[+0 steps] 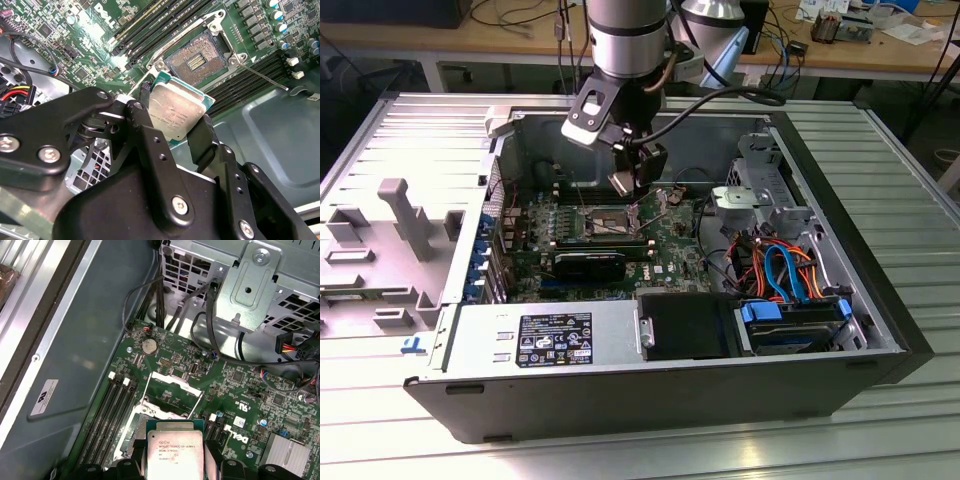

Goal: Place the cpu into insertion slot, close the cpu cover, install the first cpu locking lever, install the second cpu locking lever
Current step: 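Place the cpu into insertion slot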

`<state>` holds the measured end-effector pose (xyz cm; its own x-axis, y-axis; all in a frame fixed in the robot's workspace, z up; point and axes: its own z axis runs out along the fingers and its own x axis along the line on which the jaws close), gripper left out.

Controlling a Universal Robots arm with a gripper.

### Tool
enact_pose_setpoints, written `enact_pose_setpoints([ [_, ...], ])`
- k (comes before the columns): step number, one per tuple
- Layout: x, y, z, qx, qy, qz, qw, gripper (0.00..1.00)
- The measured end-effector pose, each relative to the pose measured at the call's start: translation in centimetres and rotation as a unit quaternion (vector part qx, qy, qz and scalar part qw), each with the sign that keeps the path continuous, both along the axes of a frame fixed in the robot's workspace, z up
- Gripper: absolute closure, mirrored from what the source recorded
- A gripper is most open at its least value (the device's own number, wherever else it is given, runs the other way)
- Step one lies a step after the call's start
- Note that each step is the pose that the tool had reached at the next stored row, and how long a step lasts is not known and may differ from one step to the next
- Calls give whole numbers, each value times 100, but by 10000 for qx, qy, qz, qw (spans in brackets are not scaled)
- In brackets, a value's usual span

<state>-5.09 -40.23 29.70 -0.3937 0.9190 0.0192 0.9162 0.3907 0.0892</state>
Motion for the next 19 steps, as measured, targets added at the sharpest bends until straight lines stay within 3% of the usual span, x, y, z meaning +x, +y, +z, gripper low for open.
enact_pose_setpoints([
  [19, 0, 0, -44, 0, 0, -97, 10000, 45],
])
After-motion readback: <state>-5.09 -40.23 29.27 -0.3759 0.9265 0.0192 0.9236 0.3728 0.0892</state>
